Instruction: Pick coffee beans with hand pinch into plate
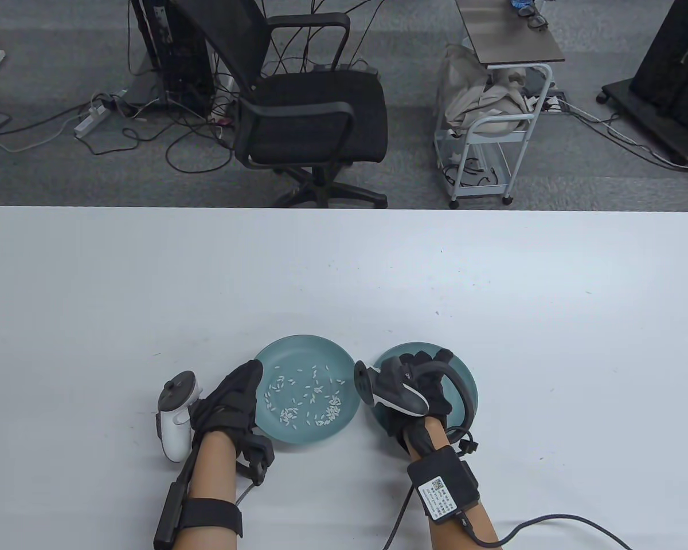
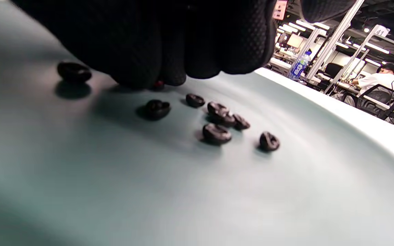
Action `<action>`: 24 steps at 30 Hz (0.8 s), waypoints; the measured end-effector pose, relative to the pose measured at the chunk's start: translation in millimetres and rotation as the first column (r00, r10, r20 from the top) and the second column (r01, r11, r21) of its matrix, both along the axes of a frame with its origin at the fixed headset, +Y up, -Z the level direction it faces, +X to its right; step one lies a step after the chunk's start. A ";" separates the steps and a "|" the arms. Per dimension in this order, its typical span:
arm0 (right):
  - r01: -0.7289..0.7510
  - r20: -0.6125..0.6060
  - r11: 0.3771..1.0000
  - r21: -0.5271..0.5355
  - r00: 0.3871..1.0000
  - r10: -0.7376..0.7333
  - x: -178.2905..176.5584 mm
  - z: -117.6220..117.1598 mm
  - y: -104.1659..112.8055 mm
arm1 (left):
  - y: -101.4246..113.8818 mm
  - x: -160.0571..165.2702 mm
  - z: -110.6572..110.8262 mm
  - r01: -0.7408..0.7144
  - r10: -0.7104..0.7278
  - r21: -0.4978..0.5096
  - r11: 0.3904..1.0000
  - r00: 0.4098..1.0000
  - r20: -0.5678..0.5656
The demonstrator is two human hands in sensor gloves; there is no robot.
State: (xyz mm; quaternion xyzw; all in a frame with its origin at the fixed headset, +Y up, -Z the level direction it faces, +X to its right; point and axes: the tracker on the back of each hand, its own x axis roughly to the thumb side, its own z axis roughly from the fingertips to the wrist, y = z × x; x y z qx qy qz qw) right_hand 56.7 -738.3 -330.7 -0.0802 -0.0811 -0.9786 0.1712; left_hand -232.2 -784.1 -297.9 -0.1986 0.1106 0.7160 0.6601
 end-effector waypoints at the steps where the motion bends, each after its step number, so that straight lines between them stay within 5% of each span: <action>1: 0.002 0.002 1.000 0.006 1.000 -0.002 -0.3 -0.2 1.0 | -0.5 -0.5 0.0 0.006 -0.006 -0.002 1.000 1.000 -0.005; 6: 0.091 0.106 0.993 -0.078 0.991 -0.082 12.8 1.5 16.0 | -1.9 -0.5 0.4 0.002 -0.002 -0.009 1.000 1.000 -0.014; 14: 0.377 0.214 0.926 0.029 0.902 -0.374 56.8 1.9 30.7 | -1.3 0.1 -0.5 0.054 -0.054 -0.008 0.999 0.998 -0.014; 24: 0.431 0.250 0.902 0.022 0.871 -0.423 70.9 0.2 28.9 | -4.9 0.7 -1.4 0.073 -0.073 -0.029 0.997 0.997 0.009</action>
